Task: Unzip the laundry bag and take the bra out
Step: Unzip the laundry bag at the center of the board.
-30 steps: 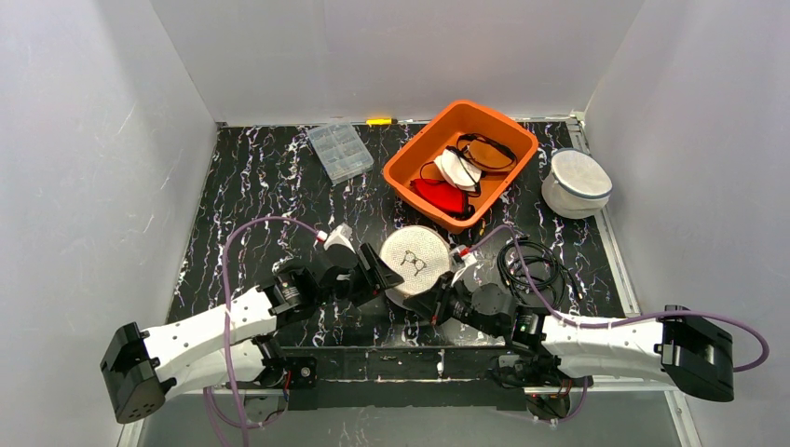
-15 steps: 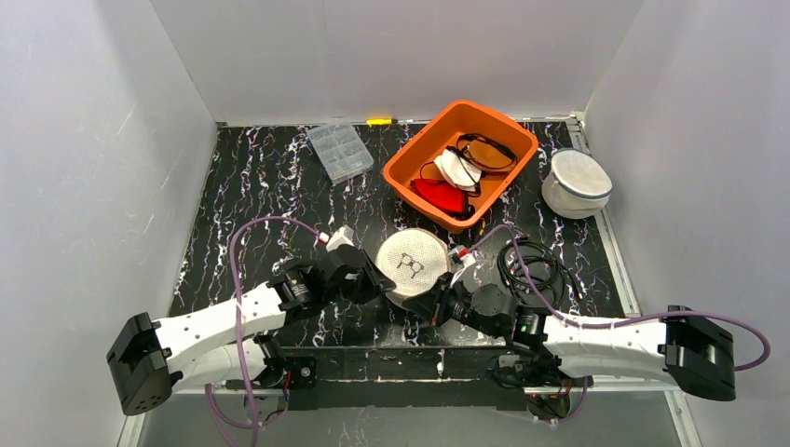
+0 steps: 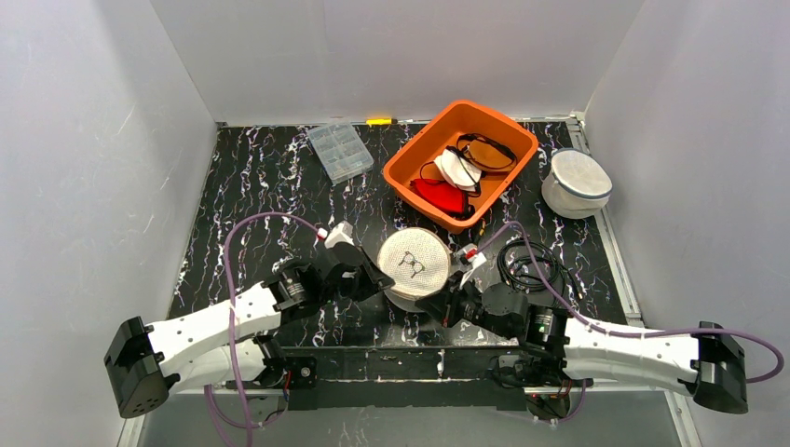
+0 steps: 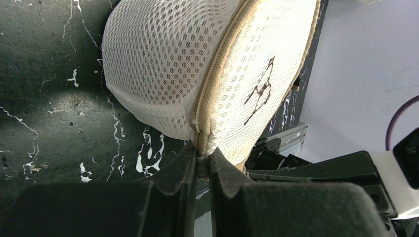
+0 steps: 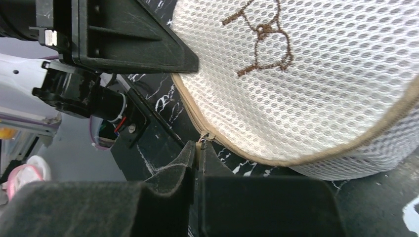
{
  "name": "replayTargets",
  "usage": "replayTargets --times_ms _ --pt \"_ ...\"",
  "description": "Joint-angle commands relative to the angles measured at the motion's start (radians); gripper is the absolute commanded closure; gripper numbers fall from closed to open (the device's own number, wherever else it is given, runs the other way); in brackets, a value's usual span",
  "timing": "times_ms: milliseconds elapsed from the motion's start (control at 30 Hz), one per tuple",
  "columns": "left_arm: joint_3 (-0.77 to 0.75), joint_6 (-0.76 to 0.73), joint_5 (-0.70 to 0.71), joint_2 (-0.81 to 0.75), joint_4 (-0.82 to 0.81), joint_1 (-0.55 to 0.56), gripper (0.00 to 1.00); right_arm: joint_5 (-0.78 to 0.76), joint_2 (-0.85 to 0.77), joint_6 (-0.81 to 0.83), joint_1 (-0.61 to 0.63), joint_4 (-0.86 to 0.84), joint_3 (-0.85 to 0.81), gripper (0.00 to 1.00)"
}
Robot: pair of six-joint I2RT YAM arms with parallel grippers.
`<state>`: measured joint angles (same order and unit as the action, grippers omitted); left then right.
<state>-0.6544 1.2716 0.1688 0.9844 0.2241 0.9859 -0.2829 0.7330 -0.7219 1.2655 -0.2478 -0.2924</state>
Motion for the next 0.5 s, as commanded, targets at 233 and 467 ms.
replayTargets --times_ms 233,467 --pt "-0.095 -0.257 -0.044 -0.001 0.104 -0.013 1.00 -0.026 -0.106 0.150 0.006 0.164 -0.082 0.99" --pt "-0.155 -0.460 -0.199 0.029 0.103 -0.078 1.00 -0.015 -0.090 0.217 0.007 0.200 -0.096 0.99"
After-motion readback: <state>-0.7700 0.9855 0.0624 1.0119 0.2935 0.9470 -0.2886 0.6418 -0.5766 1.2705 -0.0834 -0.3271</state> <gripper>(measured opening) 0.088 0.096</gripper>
